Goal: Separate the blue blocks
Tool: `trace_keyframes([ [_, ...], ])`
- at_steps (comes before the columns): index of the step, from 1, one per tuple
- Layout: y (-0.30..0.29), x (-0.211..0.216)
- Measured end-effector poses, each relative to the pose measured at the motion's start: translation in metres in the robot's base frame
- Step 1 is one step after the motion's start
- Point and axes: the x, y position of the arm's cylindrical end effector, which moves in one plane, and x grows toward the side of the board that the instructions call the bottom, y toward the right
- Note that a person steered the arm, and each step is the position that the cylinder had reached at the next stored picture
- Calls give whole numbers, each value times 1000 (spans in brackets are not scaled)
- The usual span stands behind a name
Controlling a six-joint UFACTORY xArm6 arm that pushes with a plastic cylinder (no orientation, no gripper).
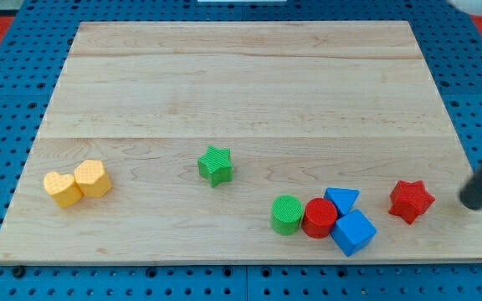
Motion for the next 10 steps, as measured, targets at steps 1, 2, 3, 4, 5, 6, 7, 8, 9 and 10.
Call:
trace_keyframes([
  [1,-32,47],
  [2,-92,46],
  [3,-158,44],
  [4,-177,27],
  [5,-179,-20],
  [6,-211,-64],
  [7,-245,-84],
  [8,-187,-95],
  [9,-162,-38],
  [10,-197,-12],
])
